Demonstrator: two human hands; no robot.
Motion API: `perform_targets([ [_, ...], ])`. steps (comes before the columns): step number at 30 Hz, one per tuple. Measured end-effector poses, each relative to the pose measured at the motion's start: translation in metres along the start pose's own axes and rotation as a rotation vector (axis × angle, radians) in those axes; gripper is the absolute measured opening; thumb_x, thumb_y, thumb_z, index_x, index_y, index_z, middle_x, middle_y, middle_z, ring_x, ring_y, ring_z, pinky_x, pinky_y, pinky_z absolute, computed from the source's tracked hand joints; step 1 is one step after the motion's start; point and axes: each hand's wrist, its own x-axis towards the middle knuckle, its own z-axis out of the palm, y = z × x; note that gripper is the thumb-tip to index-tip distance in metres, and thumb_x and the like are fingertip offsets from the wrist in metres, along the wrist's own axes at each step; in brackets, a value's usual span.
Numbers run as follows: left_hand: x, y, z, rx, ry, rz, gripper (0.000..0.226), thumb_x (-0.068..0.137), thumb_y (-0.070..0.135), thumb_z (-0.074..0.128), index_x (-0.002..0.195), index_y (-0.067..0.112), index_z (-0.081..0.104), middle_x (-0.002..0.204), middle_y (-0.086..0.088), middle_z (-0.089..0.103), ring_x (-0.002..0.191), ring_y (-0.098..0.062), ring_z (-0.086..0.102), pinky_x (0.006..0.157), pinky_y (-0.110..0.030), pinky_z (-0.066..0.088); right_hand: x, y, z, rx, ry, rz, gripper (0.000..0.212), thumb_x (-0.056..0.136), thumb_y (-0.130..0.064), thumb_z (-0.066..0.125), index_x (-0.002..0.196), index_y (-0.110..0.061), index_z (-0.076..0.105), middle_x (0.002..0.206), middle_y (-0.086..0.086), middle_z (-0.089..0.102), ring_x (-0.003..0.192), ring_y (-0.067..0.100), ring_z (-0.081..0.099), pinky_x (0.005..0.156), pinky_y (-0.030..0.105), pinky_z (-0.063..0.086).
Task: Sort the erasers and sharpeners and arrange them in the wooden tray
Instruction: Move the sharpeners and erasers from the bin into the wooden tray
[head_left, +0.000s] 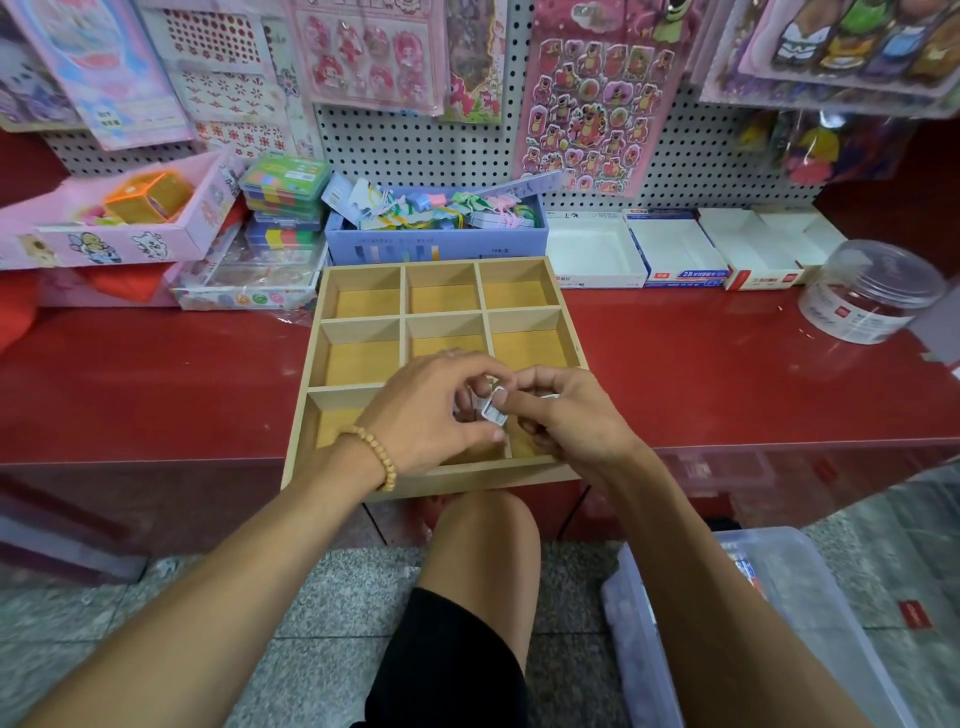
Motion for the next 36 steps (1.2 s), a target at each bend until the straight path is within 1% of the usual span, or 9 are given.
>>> perform_targets([
  [3, 0.003, 0.003, 0.004, 0.022, -0.024, 0.016, 0.037, 0.068, 0.034, 0.086, 0.1, 0.034, 0.067, 0.093, 0.011, 0.061, 0.075, -0.006, 0.061, 0.08, -0.034, 0.052, -0.002, 0.0, -0.002, 0.058, 0.0, 0.012, 0.01, 0.085, -0.004, 0.075, 0.089, -0.009, 0.068, 0.056, -0.001, 0.052, 0.043, 0.009, 0.035, 0.04, 0.021, 0.027],
  [5, 0.002, 0.001, 0.005, 0.063, -0.019, 0.011, 0.035, 0.07, 0.039, 0.083, 0.101, 0.032, 0.066, 0.087, 0.012, 0.062, 0.075, -0.008, 0.061, 0.079, -0.036, 0.052, -0.003, 0.002, -0.005, 0.106, 0.035, 0.023, 0.013, 0.087, -0.004, 0.072, 0.097, -0.009, 0.066, 0.072, 0.004, 0.057, 0.052, 0.01, 0.041, 0.047, 0.024, 0.031],
  [9, -0.003, -0.007, 0.005, 0.147, 0.002, -0.102, 0.038, 0.074, 0.044, 0.08, 0.106, 0.027, 0.068, 0.073, 0.017, 0.063, 0.072, -0.006, 0.061, 0.077, -0.034, 0.055, -0.002, 0.0, -0.015, 0.372, 0.155, 0.093, 0.031, 0.081, 0.006, 0.042, 0.1, -0.008, 0.062, 0.091, 0.007, 0.056, 0.068, 0.013, 0.045, 0.058, 0.026, 0.032],
  [11, -0.005, -0.01, 0.008, 0.21, -0.044, -0.15, 0.04, 0.075, 0.045, 0.079, 0.109, 0.028, 0.068, 0.072, 0.021, 0.061, 0.073, -0.003, 0.06, 0.08, -0.031, 0.055, -0.003, 0.002, -0.021, 0.33, 0.19, 0.105, 0.04, 0.084, 0.013, 0.031, 0.104, -0.007, 0.06, 0.095, 0.008, 0.054, 0.071, 0.015, 0.045, 0.059, 0.026, 0.034],
  [15, -0.003, -0.011, 0.015, 0.316, -0.114, -0.164, 0.042, 0.077, 0.049, 0.076, 0.113, 0.03, 0.067, 0.084, 0.018, 0.068, 0.081, -0.004, 0.061, 0.081, -0.028, 0.053, -0.011, 0.008, -0.025, 0.019, 0.12, 0.054, 0.024, 0.101, -0.003, 0.049, 0.124, -0.003, 0.056, 0.09, 0.008, 0.059, 0.073, 0.012, 0.057, 0.06, 0.022, 0.046],
  [18, 0.003, -0.009, 0.018, 0.371, -0.154, -0.152, 0.036, 0.078, 0.047, 0.075, 0.11, 0.031, 0.068, 0.089, 0.016, 0.071, 0.089, -0.007, 0.063, 0.079, -0.029, 0.053, -0.017, 0.005, -0.023, -0.118, 0.133, -0.018, 0.019, 0.097, -0.013, 0.063, 0.106, 0.003, 0.064, 0.071, 0.01, 0.062, 0.051, 0.007, 0.057, 0.047, 0.017, 0.044],
  [23, 0.007, -0.011, 0.022, 0.378, -0.19, -0.147, 0.024, 0.081, 0.036, 0.074, 0.105, 0.03, 0.071, 0.088, 0.016, 0.073, 0.088, -0.006, 0.065, 0.078, -0.028, 0.054, -0.019, 0.001, -0.02, -0.088, 0.232, -0.031, 0.018, 0.091, -0.015, 0.072, 0.092, 0.003, 0.069, 0.065, 0.006, 0.066, 0.04, 0.007, 0.048, 0.038, 0.017, 0.035],
  [31, 0.011, -0.016, 0.029, 0.312, -0.133, -0.147, 0.015, 0.082, 0.027, 0.074, 0.097, 0.029, 0.072, 0.083, 0.017, 0.073, 0.087, -0.003, 0.066, 0.084, -0.026, 0.053, -0.019, -0.001, -0.024, 0.012, 0.252, 0.054, 0.014, 0.096, 0.0, 0.059, 0.107, 0.0, 0.066, 0.073, 0.013, 0.068, 0.057, 0.013, 0.07, 0.057, 0.022, 0.058],
  [36, 0.011, -0.016, 0.031, 0.323, -0.086, -0.141, 0.013, 0.084, 0.031, 0.073, 0.097, 0.03, 0.071, 0.083, 0.018, 0.073, 0.09, -0.004, 0.065, 0.083, -0.028, 0.053, -0.022, -0.007, -0.019, -0.05, 0.26, 0.053, 0.017, 0.09, -0.006, 0.071, 0.103, 0.003, 0.066, 0.073, 0.012, 0.068, 0.05, 0.011, 0.063, 0.041, 0.02, 0.045],
])
